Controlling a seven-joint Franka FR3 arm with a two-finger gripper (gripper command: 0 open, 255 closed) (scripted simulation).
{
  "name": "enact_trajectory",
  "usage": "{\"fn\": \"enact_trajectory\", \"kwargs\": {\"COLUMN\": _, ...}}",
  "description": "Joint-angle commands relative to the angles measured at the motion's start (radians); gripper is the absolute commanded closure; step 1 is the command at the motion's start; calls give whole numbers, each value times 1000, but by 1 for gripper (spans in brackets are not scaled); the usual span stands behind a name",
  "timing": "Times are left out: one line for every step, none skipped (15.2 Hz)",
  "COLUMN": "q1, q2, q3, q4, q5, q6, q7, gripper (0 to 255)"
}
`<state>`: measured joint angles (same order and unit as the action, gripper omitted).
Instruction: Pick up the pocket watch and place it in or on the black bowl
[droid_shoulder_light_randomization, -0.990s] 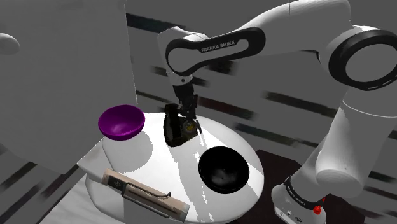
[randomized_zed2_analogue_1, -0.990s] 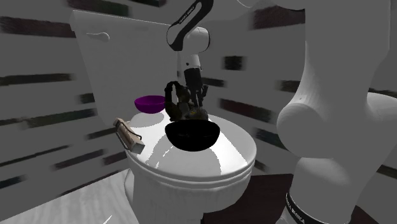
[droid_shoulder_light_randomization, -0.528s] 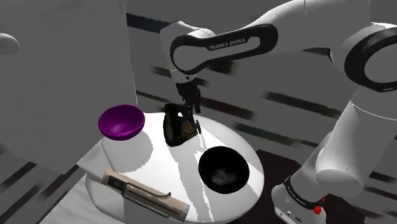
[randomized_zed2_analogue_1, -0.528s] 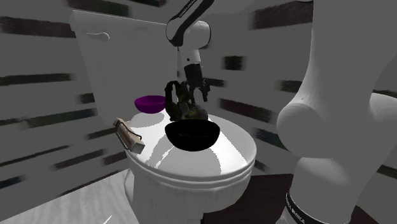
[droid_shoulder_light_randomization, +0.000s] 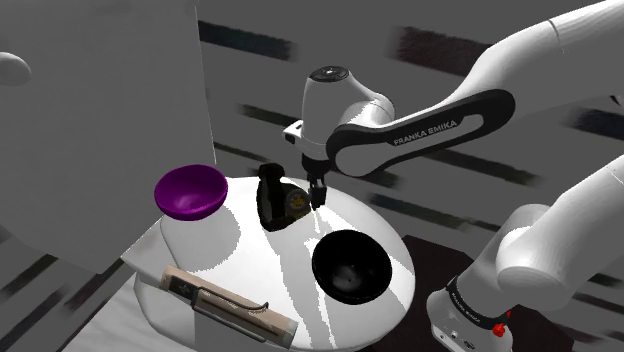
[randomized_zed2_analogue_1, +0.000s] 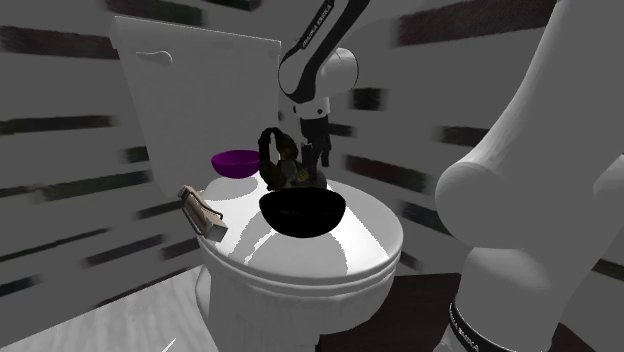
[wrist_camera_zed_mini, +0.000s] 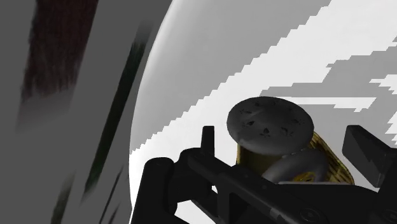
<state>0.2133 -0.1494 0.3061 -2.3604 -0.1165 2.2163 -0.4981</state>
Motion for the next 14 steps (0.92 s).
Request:
{"fn": "enact_trajectory", "kwargs": {"q1": -2, "q2": 13, "q3": 0, "q4": -15, "q5": -9, "q6": 30, "q7": 2, "gripper": 0}}
{"fn": "enact_trajectory", "kwargs": {"q1": -3, "q2": 18, "q3": 0, "q4": -18, "q5": -11, "q6": 38, "q7": 3, "gripper": 0}}
{"fn": "enact_trajectory", "kwargs": {"q1": -3, "q2": 18, "q3": 0, "q4": -18, "q5": -11, "q6": 38, "q7": 3, "gripper": 0}}
{"fn": "enact_trajectory", "kwargs": {"q1": -3, "q2": 18, "q3": 0, "q4": -18, "q5": -11, "q6": 38, "q7": 3, "gripper": 0}}
{"fn": "enact_trajectory", "kwargs": {"q1": -3, "q2": 18, "q3": 0, "q4": -18, "q5": -11, "q6": 38, "q7": 3, "gripper": 0}}
{"fn": "enact_trajectory", "kwargs": {"q1": -3, "q2": 18, "q3": 0, "q4": -18, "q5": -11, "q6": 38, "q7": 3, "gripper": 0}}
{"fn": "enact_trajectory", "kwargs": {"q1": -3, "q2": 18, "q3": 0, "q4": -18, "q5": -11, "q6": 38, "q7": 3, "gripper": 0}}
{"fn": "enact_trajectory", "kwargs": {"q1": -3, "q2": 18, "q3": 0, "q4": -18, "q5": -11, "q6": 38, "q7": 3, "gripper": 0}}
{"fn": "enact_trajectory", "kwargs": {"q1": -3, "q2": 18, "q3": 0, "q4": -18, "q5": -11, "q6": 38, "q7": 3, "gripper": 0}}
{"fn": "enact_trajectory", "kwargs": {"q1": -3, "q2": 18, "q3": 0, "q4": -18, "q5": -11, "q6": 38, "q7": 3, "gripper": 0}}
{"fn": "enact_trajectory", "kwargs": {"q1": -3, "q2": 18, "q3": 0, "q4": -18, "q5": -11, "q6": 38, "q7": 3, "gripper": 255}}
{"fn": "enact_trajectory", "kwargs": {"q1": -3, "q2": 18, "q3": 0, "q4": -18, "q5": -11, "q6": 38, "q7": 3, "gripper": 255}}
{"fn": "enact_trajectory", "kwargs": {"q1": -3, "q2": 18, "q3": 0, "q4": -18, "q5": -11, "q6": 38, "q7": 3, "gripper": 255}}
{"fn": "enact_trajectory", "kwargs": {"q1": -3, "q2": 18, "q3": 0, "q4": -18, "q5": -11, "q6": 38, "q7": 3, "gripper": 255}}
